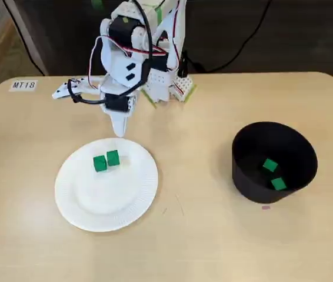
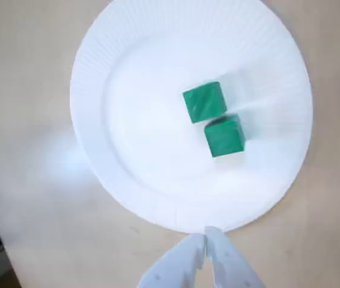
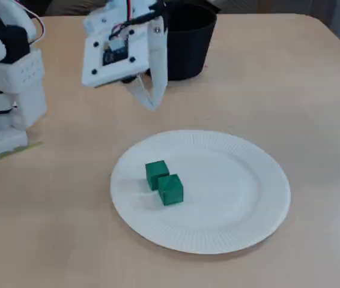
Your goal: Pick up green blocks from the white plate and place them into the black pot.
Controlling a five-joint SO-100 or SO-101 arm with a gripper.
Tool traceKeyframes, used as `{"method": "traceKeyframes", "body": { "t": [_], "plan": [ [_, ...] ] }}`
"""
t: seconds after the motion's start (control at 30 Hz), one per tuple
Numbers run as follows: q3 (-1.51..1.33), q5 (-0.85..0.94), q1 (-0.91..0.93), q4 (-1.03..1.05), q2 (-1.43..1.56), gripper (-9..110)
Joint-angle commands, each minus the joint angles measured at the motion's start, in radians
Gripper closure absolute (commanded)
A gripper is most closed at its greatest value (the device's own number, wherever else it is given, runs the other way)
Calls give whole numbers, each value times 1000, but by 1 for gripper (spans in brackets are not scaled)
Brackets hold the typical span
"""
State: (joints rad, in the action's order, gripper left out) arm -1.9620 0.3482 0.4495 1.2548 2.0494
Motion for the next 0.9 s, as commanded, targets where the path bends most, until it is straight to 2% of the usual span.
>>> {"method": "traceKeyframes", "body": {
  "t": [0.0, 0.4, 0.53, 0.67, 0.87],
  "plan": [
    [92, 29, 43, 44, -72, 104],
    [179, 291, 133, 150, -225, 104],
    [206, 318, 124, 160, -296, 104],
    [212, 351, 101, 156, -336, 86],
    [212, 351, 121, 135, -387, 78]
  ]
}}
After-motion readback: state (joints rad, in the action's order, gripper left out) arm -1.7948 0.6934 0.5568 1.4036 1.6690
